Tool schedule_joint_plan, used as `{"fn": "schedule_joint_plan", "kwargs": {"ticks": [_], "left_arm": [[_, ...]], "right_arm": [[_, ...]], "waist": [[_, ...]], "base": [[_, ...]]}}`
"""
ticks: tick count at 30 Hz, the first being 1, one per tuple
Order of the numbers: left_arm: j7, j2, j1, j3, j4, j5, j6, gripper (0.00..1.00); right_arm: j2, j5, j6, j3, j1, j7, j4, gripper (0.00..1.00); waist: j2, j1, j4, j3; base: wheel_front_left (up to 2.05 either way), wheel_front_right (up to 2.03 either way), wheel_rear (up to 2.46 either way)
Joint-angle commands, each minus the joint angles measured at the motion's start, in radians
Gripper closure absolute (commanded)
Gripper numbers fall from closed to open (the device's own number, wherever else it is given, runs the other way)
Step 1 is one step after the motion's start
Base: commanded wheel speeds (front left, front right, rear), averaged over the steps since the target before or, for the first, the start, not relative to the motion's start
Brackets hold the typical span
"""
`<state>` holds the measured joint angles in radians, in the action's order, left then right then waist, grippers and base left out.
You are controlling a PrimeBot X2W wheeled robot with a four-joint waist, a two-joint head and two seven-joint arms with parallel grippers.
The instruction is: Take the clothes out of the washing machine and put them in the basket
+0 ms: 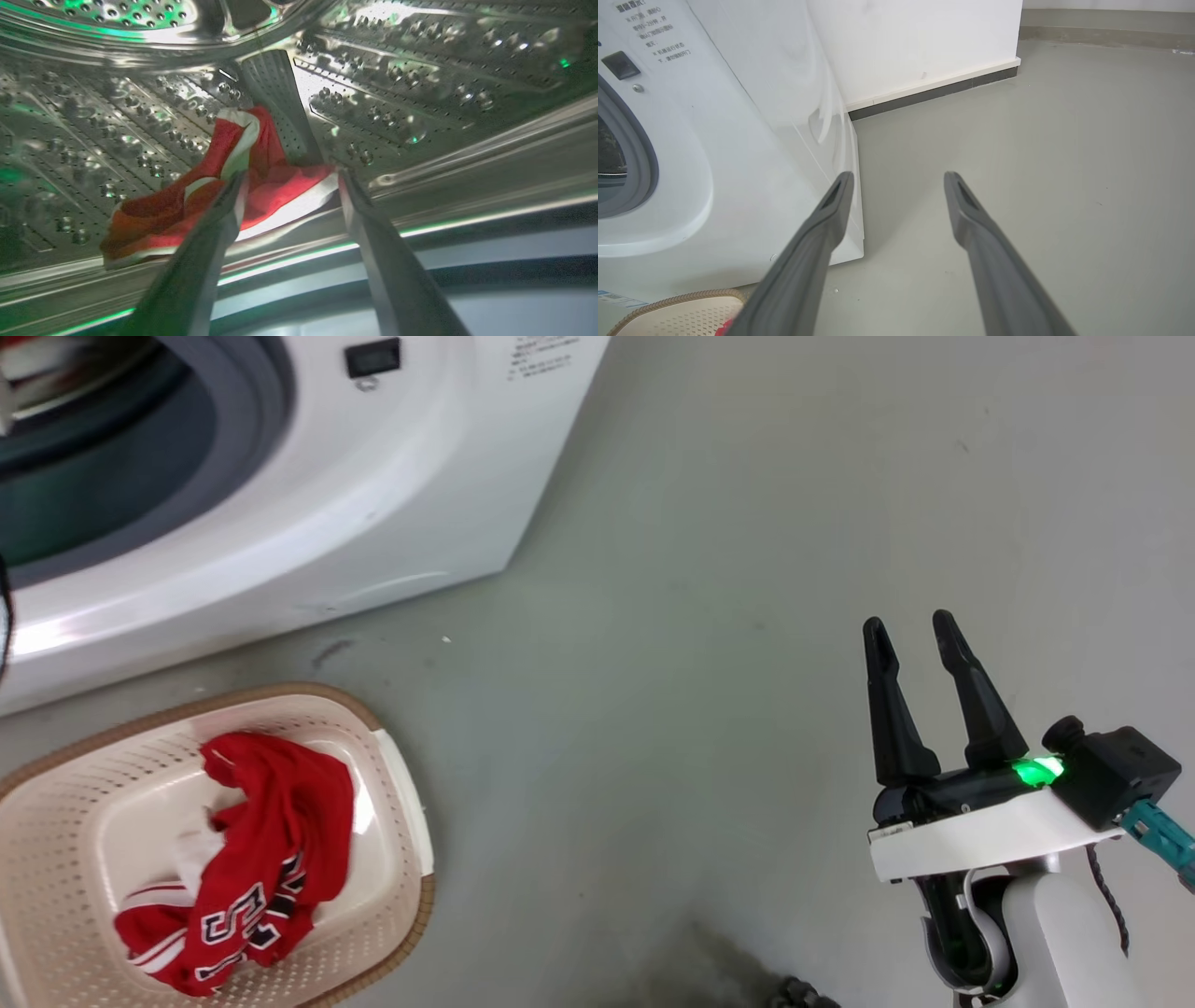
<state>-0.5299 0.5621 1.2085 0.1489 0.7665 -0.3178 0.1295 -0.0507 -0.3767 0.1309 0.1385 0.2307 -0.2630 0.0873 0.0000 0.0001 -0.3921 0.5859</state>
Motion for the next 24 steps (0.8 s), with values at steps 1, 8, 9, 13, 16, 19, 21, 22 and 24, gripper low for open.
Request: {"fn": "schedule_joint_plan", "kwargs": {"ticks": [1, 8, 9, 13, 16, 19, 21, 22, 24], "left_arm": [[-0.026, 0.021, 0.022, 0.011, -0.006, -0.009, 0.001, 0.00], [-0.257, 0.147, 0.115, 0.084, -0.047, -0.099, 0.001, 0.00], [-0.283, 0.158, 0.121, 0.086, -0.050, -0.109, 0.001, 0.00], [-0.365, 0.195, 0.132, 0.088, -0.062, -0.131, 0.000, 0.00], [-0.407, 0.210, 0.127, 0.090, -0.065, -0.143, -0.002, 0.00], [-0.438, 0.224, 0.116, 0.092, -0.075, -0.143, -0.012, 0.00], [-0.457, 0.223, 0.109, 0.095, -0.079, -0.146, -0.022, 0.00], [-0.470, 0.225, 0.105, 0.097, -0.079, -0.145, -0.025, 0.11], [-0.487, 0.232, 0.107, 0.098, -0.076, -0.147, -0.031, 0.90]], "right_arm": [[0.001, -0.004, 0.000, 0.003, 0.018, -0.002, -0.006, 0.00], [0.001, -0.039, 0.000, 0.035, 0.029, -0.002, -0.016, 0.00], [0.001, -0.042, 0.000, 0.039, 0.033, -0.002, -0.015, 0.00], [0.001, -0.051, 0.000, 0.048, 0.042, -0.002, -0.014, 0.00], [0.001, -0.055, 0.000, 0.053, 0.045, -0.002, -0.015, 0.00], [0.001, -0.062, 0.000, 0.059, 0.051, -0.002, -0.015, 0.00], [0.001, -0.063, 0.000, 0.060, 0.053, -0.002, -0.015, 0.00], [0.001, -0.064, 0.000, 0.060, 0.054, -0.002, -0.014, 0.00], [0.001, -0.066, 0.000, 0.062, 0.058, -0.002, -0.013, 0.00]], "waist": [[0.0000, -0.0001, -0.035, 0.044], [0.0000, -0.0001, -0.078, 0.116], [0.0000, -0.0001, -0.082, 0.121], [0.0000, -0.0001, -0.093, 0.143], [0.0000, -0.0001, -0.100, 0.155], [0.0000, -0.0001, -0.105, 0.162], [0.0000, -0.0001, -0.107, 0.166], [0.0000, -0.0001, -0.108, 0.168], [0.0000, -0.0001, -0.111, 0.171]], "base": [[0.00, 0.00, 0.00], [0.00, 0.00, 0.00], [0.00, 0.00, 0.00], [0.00, 0.00, 0.00], [0.00, 0.00, 0.00], [0.00, 0.00, 0.00], [0.00, 0.00, 0.00], [0.00, 0.00, 0.00], [0.00, 0.00, 0.00]]}}
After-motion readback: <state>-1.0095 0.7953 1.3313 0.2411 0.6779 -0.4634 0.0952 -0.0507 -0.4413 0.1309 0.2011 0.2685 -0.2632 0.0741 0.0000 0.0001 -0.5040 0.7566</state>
